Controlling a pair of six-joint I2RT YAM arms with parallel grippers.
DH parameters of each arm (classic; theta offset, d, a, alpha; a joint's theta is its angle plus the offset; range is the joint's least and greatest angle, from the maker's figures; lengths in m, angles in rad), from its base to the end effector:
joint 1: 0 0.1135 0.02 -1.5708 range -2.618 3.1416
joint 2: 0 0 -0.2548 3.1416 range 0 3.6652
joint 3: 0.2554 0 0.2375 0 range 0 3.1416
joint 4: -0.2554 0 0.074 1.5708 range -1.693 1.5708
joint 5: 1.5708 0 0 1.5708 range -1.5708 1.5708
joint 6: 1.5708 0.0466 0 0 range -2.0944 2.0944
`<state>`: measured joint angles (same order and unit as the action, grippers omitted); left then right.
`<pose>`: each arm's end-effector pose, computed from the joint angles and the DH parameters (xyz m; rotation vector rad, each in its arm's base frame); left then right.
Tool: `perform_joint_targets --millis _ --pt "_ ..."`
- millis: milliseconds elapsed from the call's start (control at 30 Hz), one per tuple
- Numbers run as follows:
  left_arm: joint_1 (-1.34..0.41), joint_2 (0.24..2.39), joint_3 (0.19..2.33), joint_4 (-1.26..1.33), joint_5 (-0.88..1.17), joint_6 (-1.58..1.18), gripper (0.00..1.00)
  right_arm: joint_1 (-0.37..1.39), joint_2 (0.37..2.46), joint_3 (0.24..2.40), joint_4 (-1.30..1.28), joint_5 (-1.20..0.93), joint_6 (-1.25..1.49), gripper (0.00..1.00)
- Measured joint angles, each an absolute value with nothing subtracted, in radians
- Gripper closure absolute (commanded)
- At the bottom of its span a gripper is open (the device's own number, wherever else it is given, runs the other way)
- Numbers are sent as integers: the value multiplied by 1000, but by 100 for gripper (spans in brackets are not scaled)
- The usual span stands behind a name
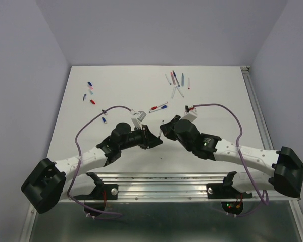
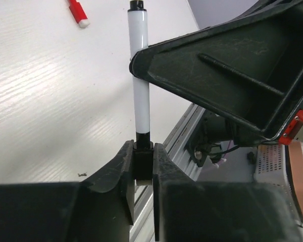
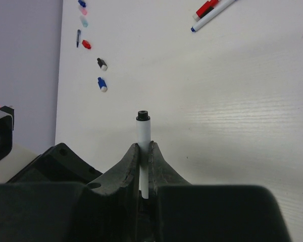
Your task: Open the pen caps
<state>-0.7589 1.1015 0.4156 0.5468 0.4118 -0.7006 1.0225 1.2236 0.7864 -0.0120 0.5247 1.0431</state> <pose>0.1585 -0.1760 0.2255 0.3982 1.8788 -1.3899 0.1606 0.2181 0.2605 0.3616 2.0169 0.8117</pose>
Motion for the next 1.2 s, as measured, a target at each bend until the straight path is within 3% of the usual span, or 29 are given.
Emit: perform_joint_targets --millis 33,100,133,300,400,433,567,933,1200 --pt "-759 1105 416 539 409 -703 99 1022 1229 786 -8 523 1042 99" --pt "-757 1112 416 538 405 -702 100 1022 1234 786 -6 522 1039 98" --pt "-757 1113 416 535 403 -710 100 1022 1237 786 -7 520 1037 88" --pt "-758 1113 416 535 400 -708 100 1022 1242 786 4 508 1023 61" --pt "-758 1109 416 542 390 -709 100 1023 1262 786 11 465 1007 60" --pt "-758 1105 416 544 385 -709 100 1023 1271 786 11 457 1004 60" --pt "-758 1096 416 546 376 -711 100 1023 1297 787 30 423 996 99" --pt "-757 1076 384 591 313 -744 100 1028 1365 863 14 508 934 99" --pt "-764 831 219 624 64 -862 100 914 1559 1104 -61 158 849 99"
